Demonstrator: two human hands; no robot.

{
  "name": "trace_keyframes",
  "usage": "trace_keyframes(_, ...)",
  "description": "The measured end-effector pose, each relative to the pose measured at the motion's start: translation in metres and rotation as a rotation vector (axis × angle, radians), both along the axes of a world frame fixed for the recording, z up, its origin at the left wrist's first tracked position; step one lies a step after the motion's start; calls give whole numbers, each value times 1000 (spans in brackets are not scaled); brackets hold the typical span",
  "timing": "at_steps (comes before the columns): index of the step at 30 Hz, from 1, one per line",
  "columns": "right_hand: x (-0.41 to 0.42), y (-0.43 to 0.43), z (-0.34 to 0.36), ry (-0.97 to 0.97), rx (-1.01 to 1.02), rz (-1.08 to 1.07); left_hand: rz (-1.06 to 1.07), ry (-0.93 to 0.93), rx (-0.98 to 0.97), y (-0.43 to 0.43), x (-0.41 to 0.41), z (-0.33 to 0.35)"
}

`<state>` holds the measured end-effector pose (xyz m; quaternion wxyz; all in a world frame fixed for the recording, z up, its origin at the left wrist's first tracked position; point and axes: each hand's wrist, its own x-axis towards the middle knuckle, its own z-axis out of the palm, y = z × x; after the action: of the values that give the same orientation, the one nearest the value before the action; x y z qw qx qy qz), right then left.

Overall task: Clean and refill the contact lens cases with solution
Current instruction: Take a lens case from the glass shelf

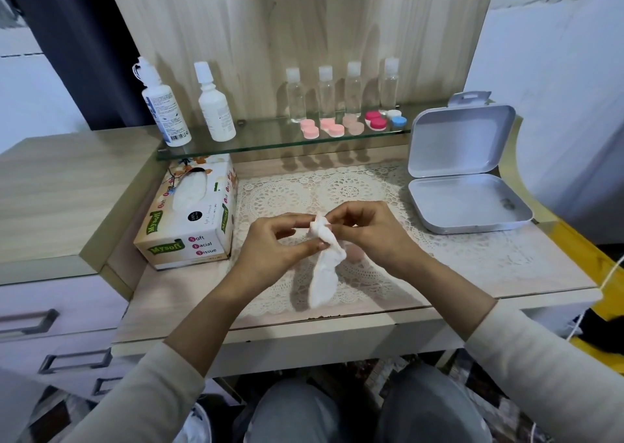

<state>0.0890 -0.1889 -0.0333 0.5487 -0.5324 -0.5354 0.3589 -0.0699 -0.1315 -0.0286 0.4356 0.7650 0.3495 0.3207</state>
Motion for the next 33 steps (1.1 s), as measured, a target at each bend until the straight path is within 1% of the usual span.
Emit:
trace_keyframes(2,-1,0,-1,60,1,2,32,-61,-35,-1,0,-4)
trace_keyframes(5,0,-1,-2,86,-18,10,81,-111,-72,2,1,-6)
trace_keyframes(9,0,1,-6,74,-59,-36,79,-97,-63,4,2,-9)
trace_keyframes(11,4,4,-8,12,-51,-82,100,-75,-51,7,1,-12)
trace_keyframes(12,7,5,-8,-69,-51,-124,128,-67,-55,9,0,-12)
trace_keyframes(14,17,7,-9,-359,-83,-188,185,-55,-54,14,-5,-13)
trace_keyframes(16,24,9,-13,-693,-148,-164,209,-28,-27,18,-10,-13)
trace_keyframes(17,24,11,-14,-808,-182,-133,208,-10,-7,21,-12,-13)
trace_keyframes(18,23,12,-16,-888,-205,-108,199,13,22,23,-14,-13)
trace_keyframes(20,18,13,-22,-978,-211,-88,178,60,72,26,-16,-13)
trace_keyframes(22,14,14,-27,-997,-175,-81,170,84,81,28,-16,-12)
trace_keyframes(28,13,17,-31,-947,-110,-91,99,164,33,32,-14,-14)
trace_keyframes(33,12,14,-32,-856,-14,-203,50,210,36,32,-6,-17)
